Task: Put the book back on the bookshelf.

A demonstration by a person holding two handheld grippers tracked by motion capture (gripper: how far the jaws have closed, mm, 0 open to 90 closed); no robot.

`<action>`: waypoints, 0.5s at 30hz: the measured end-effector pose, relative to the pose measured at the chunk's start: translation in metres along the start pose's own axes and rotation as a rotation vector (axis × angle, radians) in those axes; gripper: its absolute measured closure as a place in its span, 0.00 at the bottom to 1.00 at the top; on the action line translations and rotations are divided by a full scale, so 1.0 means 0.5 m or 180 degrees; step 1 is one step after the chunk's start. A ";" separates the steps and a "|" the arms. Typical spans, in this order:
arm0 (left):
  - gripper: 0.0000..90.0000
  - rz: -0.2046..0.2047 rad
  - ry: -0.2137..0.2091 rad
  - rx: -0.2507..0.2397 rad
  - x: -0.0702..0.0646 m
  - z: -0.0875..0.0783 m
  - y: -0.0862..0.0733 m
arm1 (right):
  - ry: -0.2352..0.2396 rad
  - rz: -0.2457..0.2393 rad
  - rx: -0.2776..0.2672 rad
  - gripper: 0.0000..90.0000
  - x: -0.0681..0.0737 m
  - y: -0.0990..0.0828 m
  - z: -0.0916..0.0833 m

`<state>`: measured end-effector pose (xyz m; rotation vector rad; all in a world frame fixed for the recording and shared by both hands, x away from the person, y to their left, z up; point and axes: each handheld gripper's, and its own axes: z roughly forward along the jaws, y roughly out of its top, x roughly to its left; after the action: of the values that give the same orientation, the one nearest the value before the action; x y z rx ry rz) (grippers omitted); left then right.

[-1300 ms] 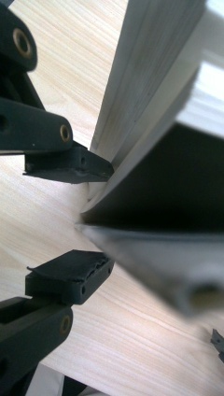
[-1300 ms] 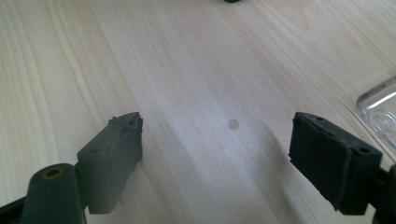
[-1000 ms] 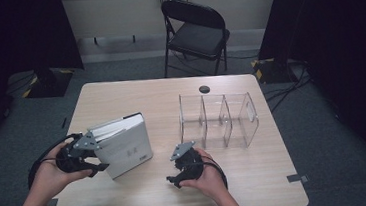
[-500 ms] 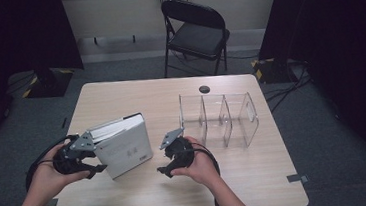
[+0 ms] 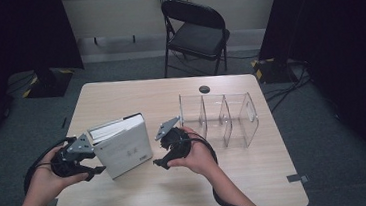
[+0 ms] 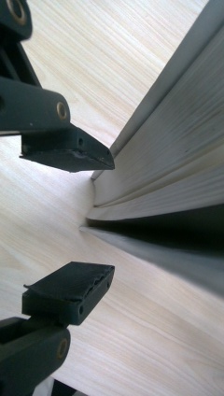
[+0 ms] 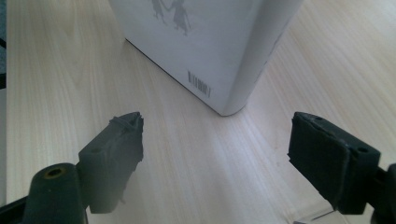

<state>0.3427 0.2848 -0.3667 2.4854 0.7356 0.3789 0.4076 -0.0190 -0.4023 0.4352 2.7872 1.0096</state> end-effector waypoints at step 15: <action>0.42 -0.0036 -0.0035 -0.0079 -0.006 0.004 -0.022 | 0.0061 -0.0048 0.0001 0.21 -0.026 0.058 -0.036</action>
<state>0.3363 0.2903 -0.3748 2.4571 0.7357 0.3678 0.4222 -0.0126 -0.3692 0.4062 2.8031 1.0156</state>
